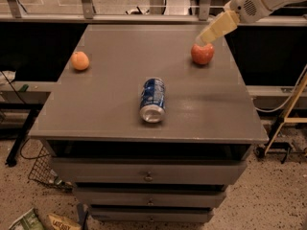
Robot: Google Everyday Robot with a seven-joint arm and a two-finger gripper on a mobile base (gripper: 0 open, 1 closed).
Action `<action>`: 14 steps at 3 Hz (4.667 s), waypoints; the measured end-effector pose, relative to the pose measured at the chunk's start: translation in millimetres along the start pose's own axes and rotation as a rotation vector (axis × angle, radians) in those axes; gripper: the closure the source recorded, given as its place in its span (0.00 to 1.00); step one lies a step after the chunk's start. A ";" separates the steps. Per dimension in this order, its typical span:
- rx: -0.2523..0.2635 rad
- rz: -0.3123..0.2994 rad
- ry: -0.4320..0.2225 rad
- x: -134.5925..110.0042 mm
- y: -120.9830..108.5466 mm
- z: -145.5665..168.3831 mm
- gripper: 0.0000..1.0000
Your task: Move apple near pepsi can
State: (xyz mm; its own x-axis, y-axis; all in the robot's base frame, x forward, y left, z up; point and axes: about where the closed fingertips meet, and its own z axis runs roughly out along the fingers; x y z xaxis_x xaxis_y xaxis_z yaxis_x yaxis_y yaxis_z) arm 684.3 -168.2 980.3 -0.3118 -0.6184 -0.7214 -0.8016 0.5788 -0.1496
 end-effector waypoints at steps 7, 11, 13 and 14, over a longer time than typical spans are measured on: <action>-0.046 0.122 0.076 59.6 -29.7 71.7 0.72; -0.311 -0.404 0.122 77.9 134.8 46.6 1.00; -0.355 -0.434 0.115 81.6 144.5 54.2 0.73; -0.359 -0.435 0.115 81.4 145.6 55.7 0.50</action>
Offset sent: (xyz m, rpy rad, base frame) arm 0.0675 0.0289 -0.0863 -0.0184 0.2225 -0.0589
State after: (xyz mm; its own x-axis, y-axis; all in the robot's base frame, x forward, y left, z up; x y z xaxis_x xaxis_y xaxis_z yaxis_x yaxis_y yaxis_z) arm 570.6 -104.6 862.1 0.0486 -0.8246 -0.5636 -0.9851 0.0535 -0.1633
